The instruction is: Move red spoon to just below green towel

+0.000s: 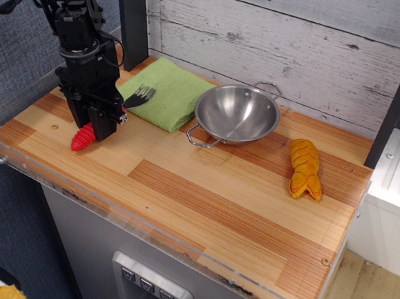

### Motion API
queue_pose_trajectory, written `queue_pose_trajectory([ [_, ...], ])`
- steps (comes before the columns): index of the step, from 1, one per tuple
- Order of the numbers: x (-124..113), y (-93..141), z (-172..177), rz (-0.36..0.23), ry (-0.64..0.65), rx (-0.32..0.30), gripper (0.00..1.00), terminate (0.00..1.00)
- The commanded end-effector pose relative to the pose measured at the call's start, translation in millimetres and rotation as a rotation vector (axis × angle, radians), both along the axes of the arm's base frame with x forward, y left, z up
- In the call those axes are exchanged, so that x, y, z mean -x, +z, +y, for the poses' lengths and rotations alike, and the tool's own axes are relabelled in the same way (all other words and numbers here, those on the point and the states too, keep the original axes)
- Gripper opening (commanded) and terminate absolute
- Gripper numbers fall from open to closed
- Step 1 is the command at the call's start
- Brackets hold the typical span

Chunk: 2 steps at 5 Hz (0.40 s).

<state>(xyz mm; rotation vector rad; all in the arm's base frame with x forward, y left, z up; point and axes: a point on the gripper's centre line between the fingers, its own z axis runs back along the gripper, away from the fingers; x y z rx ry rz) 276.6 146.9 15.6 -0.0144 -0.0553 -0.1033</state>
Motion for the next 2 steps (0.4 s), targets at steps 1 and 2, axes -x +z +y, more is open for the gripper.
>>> queue_pose_trajectory([
  [1,16.2,20.9,-1.8,-0.048,-0.004,-0.028,0.00,0.00],
  [2,20.7,22.2,-2.4,-0.023,-0.014,-0.023,0.00,0.00],
])
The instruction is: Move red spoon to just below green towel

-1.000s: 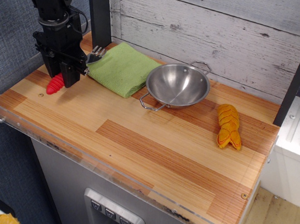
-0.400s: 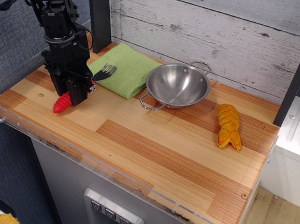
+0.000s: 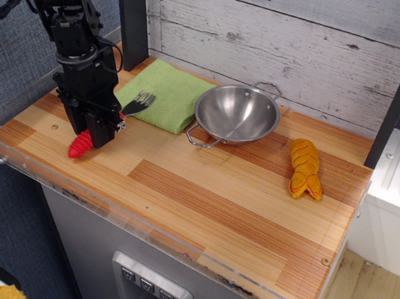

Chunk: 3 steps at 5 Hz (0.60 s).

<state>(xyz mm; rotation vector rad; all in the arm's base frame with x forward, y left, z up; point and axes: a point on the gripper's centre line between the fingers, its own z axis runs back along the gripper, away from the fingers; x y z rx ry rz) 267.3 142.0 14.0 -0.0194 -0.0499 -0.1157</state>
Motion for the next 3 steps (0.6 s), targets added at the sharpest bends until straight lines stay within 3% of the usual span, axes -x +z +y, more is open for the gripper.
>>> queue_pose_trajectory([
  [1,15,22,3,-0.021,0.004,-0.019,0.00,0.00],
  [2,12,24,3,-0.009,0.017,-0.010,1.00,0.00],
  [3,-1,48,2,-0.051,0.018,-0.057,1.00,0.00],
])
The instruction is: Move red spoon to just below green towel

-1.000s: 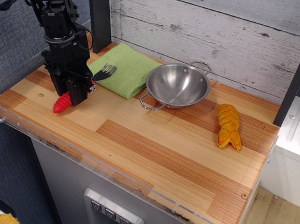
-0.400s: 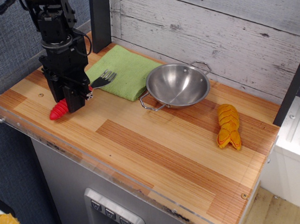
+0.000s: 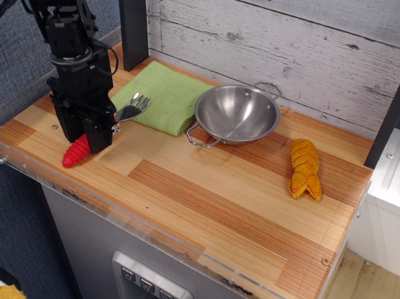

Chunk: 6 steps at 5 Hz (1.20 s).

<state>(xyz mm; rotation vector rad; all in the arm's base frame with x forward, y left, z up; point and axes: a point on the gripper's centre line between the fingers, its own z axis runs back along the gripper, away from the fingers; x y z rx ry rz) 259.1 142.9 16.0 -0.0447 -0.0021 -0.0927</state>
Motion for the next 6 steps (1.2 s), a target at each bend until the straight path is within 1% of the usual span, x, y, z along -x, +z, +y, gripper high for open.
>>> queue_pose_trajectory([
  [1,-19,87,-6,-0.178,0.015,-0.127,1.00,0.00],
  [2,-26,127,-29,-0.251,-0.020,-0.152,1.00,0.00],
  [3,-29,140,-52,-0.272,-0.030,-0.132,1.00,0.00],
  [5,-30,139,-58,-0.271,-0.041,-0.123,1.00,0.00],
  [6,-30,139,-58,-0.271,-0.041,-0.123,1.00,1.00],
])
